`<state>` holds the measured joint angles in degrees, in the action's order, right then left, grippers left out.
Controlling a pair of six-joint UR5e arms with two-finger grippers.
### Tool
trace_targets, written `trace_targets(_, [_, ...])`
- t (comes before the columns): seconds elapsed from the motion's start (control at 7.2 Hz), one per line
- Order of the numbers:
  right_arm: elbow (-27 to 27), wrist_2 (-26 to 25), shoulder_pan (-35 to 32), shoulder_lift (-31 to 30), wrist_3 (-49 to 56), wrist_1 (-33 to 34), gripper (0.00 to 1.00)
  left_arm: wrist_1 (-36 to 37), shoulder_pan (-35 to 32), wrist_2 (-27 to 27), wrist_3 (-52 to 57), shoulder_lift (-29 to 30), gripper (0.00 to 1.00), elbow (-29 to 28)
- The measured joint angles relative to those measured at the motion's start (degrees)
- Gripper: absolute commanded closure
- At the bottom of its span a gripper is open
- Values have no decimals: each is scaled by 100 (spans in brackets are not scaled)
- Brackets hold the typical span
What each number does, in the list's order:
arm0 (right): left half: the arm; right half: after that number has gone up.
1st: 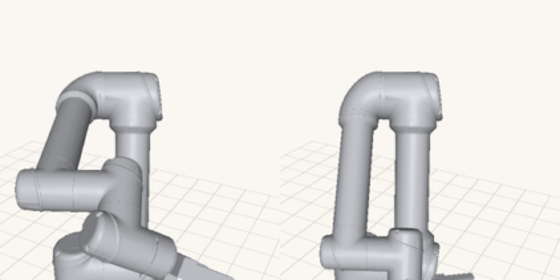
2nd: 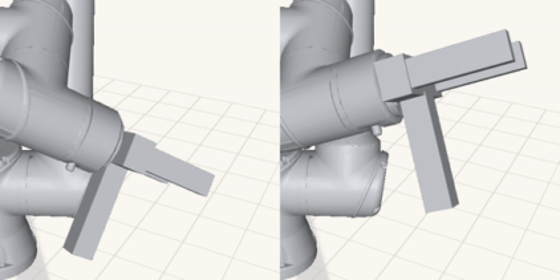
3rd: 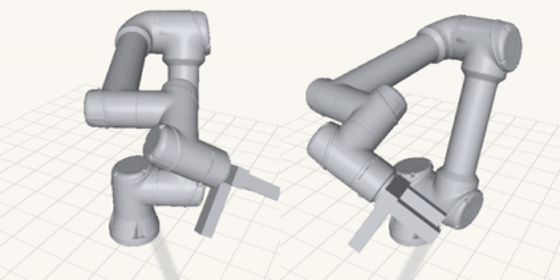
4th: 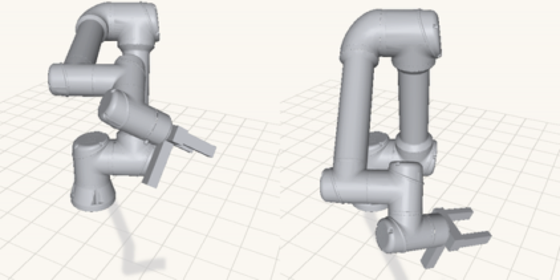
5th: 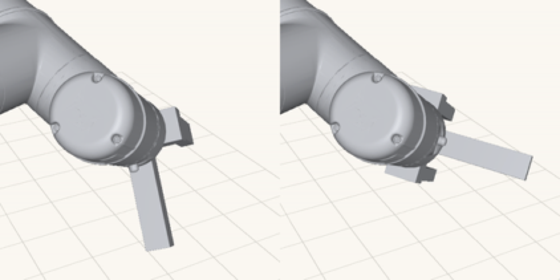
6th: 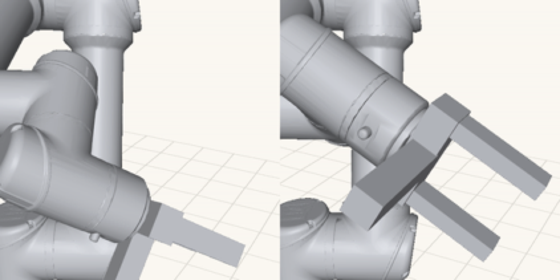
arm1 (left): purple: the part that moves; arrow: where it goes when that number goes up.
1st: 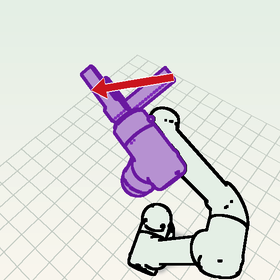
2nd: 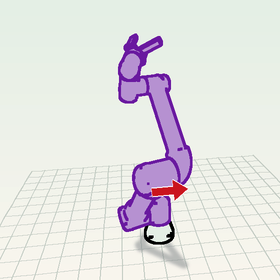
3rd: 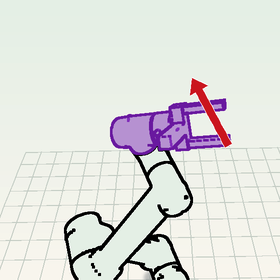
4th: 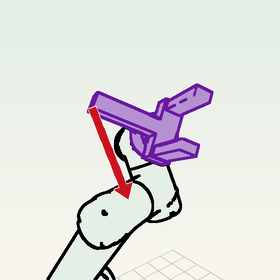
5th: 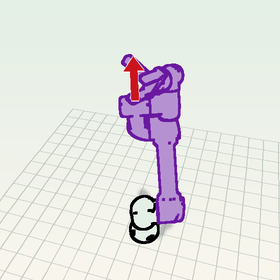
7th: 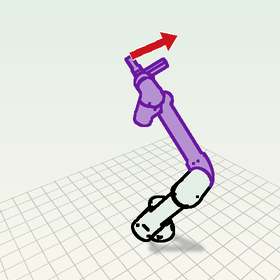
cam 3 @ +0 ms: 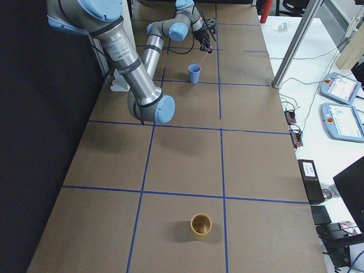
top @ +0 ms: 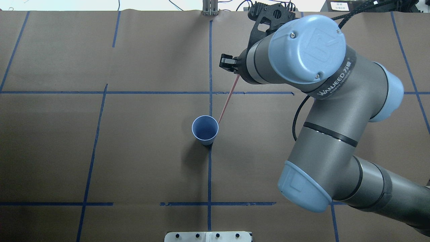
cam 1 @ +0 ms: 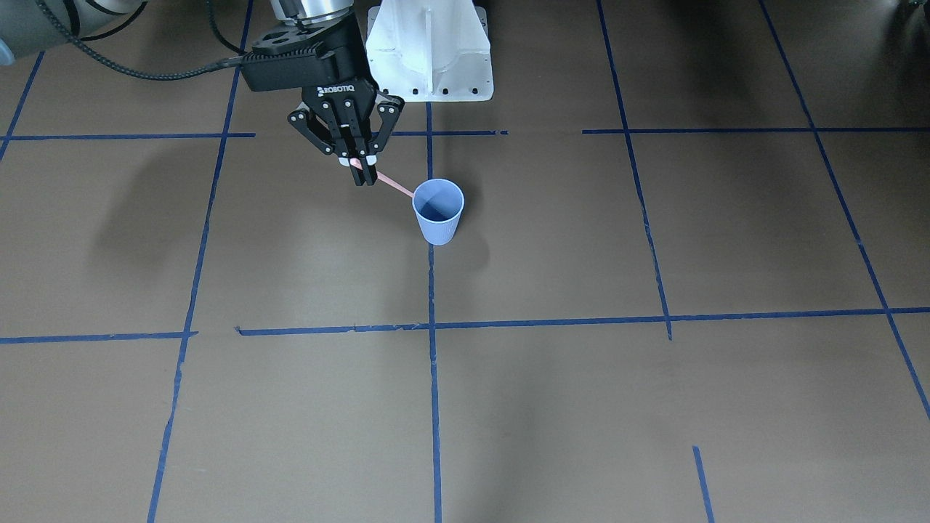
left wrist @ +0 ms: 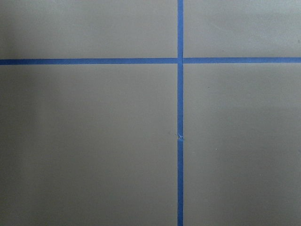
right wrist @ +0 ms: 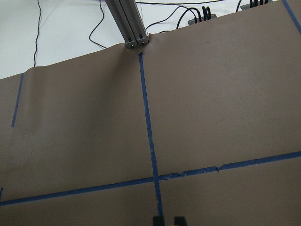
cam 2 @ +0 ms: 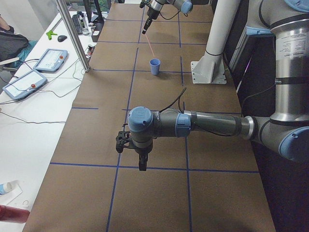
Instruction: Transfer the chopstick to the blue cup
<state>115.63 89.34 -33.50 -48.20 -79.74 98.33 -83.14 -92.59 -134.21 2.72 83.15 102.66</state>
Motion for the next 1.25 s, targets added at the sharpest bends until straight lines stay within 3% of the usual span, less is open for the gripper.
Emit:
trace_targets(0.56, [-322, -538, 481, 83, -193, -21, 100, 0, 10, 0, 0, 0, 0, -10])
trace_targets(0.97, [-529, -649, 704, 87, -274, -40, 95, 0, 12, 0, 0, 0, 0, -17])
trace_targets(1.11, [-569, -668, 759, 83, -278, -41, 84, 0, 12, 0, 0, 0, 0, -26])
trace_targets(1.25, [-614, -700, 798, 83, -281, -44, 49, 0, 15, 0, 0, 0, 0, -37])
